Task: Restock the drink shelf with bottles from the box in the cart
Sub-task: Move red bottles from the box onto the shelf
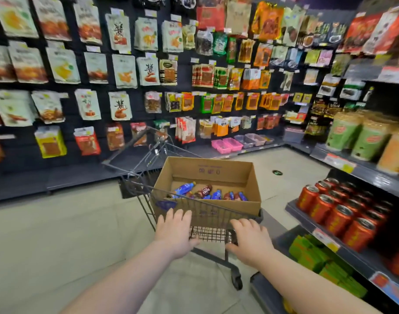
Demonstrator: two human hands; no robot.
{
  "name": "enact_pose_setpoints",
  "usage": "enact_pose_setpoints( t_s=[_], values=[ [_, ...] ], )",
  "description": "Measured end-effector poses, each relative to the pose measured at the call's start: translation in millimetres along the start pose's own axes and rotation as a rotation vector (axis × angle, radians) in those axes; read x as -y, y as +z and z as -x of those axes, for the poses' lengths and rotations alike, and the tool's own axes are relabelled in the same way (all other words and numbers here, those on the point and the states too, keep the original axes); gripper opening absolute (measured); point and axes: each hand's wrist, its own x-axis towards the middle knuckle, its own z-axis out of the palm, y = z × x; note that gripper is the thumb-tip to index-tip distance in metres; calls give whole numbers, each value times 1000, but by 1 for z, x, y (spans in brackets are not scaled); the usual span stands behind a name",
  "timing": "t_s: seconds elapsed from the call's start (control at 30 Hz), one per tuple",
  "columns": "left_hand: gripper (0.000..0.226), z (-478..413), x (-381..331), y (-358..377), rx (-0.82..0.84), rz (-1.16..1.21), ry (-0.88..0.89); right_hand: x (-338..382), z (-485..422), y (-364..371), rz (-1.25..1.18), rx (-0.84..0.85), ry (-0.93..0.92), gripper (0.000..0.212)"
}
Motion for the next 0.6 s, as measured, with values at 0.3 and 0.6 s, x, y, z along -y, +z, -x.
enact_pose_setpoints(
  t_s=[0.3,0.6],
  values=[
    [89,-88,40,6,12,-29,-83,1,-135,16,-22,63,-101,70],
    [86,-224,22,21,83,-65,-84,-67,-264,18,-1,118,-74,68]
  ],
)
